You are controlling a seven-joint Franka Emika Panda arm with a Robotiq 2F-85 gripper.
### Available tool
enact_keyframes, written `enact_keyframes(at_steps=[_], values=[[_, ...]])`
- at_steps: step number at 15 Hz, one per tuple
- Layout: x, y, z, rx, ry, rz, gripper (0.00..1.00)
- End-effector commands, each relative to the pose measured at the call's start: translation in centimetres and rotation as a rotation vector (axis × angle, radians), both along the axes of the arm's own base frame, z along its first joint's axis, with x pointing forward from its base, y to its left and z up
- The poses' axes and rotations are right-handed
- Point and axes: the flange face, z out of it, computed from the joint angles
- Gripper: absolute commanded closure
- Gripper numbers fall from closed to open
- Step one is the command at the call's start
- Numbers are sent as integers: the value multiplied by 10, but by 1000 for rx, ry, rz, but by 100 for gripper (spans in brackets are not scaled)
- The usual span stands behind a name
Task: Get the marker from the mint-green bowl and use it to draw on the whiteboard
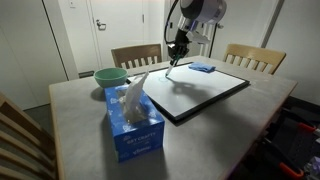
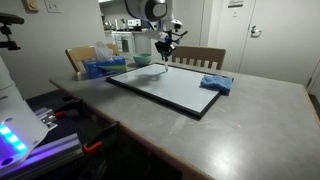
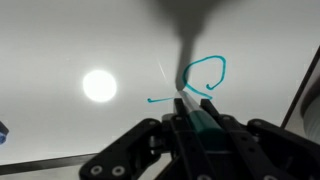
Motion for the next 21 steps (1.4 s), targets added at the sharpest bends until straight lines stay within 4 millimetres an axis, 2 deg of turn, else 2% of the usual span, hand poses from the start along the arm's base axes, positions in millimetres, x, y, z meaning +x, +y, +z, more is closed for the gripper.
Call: enact_keyframes(at_steps=[1, 21], values=[[-4, -6, -2, 29, 28, -8, 95], [-17, -26, 2, 106, 155, -71, 95]])
